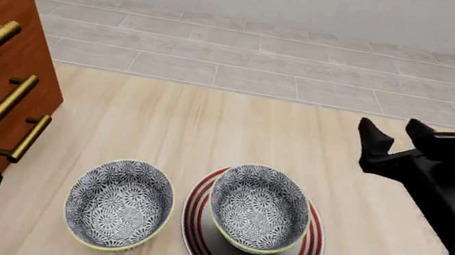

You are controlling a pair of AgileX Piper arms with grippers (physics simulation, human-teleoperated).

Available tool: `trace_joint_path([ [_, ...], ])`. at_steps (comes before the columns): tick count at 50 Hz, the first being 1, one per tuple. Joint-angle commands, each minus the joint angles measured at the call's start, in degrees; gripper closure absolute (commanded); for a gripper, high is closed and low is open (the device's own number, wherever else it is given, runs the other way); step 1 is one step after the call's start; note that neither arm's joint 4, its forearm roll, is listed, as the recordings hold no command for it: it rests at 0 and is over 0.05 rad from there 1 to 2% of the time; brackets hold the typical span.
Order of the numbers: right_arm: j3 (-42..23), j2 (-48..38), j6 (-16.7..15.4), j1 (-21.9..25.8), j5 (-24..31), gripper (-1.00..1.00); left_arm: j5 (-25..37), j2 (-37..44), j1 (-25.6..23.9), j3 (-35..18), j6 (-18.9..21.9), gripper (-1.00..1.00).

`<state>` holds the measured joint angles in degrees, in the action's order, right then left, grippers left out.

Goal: Pick up the bowl and put it in the front on the plate.

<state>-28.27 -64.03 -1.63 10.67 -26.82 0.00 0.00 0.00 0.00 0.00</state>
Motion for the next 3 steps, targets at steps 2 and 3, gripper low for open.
trace_joint_path([
  [2, 1.25, 1.26, -1.08, -1.53, -4.98, -1.0, 0.0, 0.0, 0.0, 0.0, 0.0, -1.0],
  [3, 1.45, 1.46, -1.1, -1.47, -5.29, -1.0, 0.0, 0.0, 0.0, 0.0, 0.0, -1.0],
])
